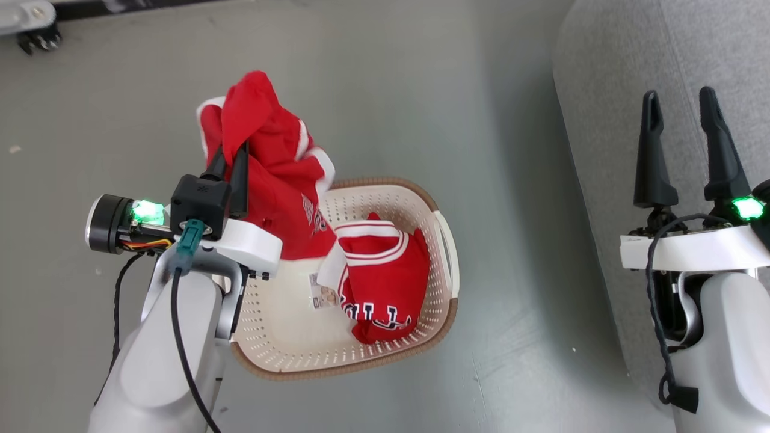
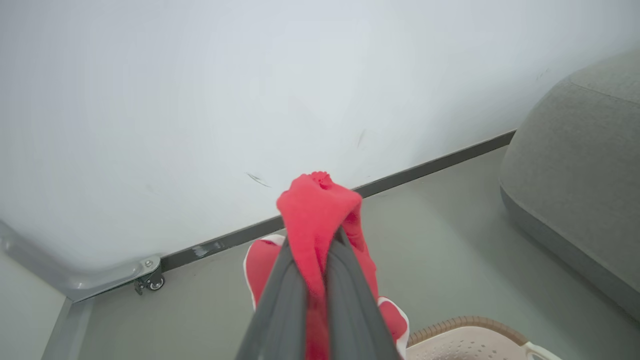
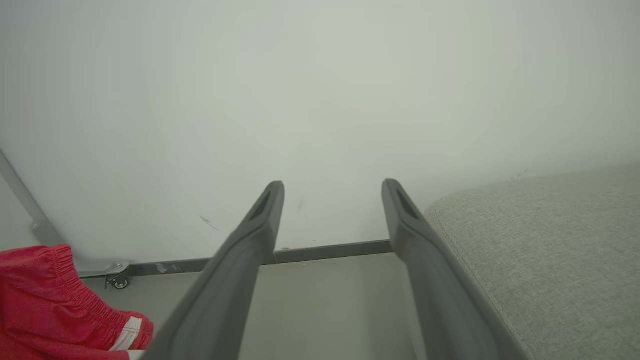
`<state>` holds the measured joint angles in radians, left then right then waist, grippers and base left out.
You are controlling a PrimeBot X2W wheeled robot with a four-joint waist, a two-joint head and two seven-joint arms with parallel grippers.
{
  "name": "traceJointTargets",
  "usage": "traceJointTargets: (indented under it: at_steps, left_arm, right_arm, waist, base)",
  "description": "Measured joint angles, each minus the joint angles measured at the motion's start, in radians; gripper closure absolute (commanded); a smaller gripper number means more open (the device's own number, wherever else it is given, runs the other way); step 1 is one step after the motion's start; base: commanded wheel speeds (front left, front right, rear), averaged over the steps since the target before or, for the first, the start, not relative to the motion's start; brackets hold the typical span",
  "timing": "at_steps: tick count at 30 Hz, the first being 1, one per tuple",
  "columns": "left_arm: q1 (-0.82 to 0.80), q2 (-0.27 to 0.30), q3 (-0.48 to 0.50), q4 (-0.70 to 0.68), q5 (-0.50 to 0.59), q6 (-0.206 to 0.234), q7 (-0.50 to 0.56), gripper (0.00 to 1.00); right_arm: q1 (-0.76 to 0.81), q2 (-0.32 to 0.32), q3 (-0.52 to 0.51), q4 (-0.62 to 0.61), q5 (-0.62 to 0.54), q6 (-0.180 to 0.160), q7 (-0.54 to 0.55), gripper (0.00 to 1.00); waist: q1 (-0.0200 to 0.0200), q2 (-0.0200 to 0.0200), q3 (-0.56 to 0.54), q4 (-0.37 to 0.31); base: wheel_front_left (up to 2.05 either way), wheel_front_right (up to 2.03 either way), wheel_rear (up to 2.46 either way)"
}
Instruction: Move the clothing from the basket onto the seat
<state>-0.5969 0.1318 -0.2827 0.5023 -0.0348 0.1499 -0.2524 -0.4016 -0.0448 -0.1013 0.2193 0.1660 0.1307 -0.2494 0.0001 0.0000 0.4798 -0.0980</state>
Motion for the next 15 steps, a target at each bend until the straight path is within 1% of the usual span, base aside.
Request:
traceJointTargets:
  at_steps: [4, 15]
  left_arm:
    - [0.024, 0.004, 0.001, -0.054, 0.0, 0.0, 0.0, 1.0]
    - [0.102, 0.027, 0.0, -0.141, -0.007, -0.002, 0.0, 1.0]
  right_arm:
    - [0.014, 0.0, 0.007, 0.009, -0.009, 0.0, 0.0, 0.0]
    - [0.047, -0.002, 0.034, 0.029, -0.033, 0.0, 0.0, 0.0]
  waist:
    - [0.0, 0.0, -0.039, 0.012]
    - [0.0, 0.0, -0.144, 0.042]
  base:
    - [0.0, 0.0, 0.0]
    - [0.0, 0.0, 0.0]
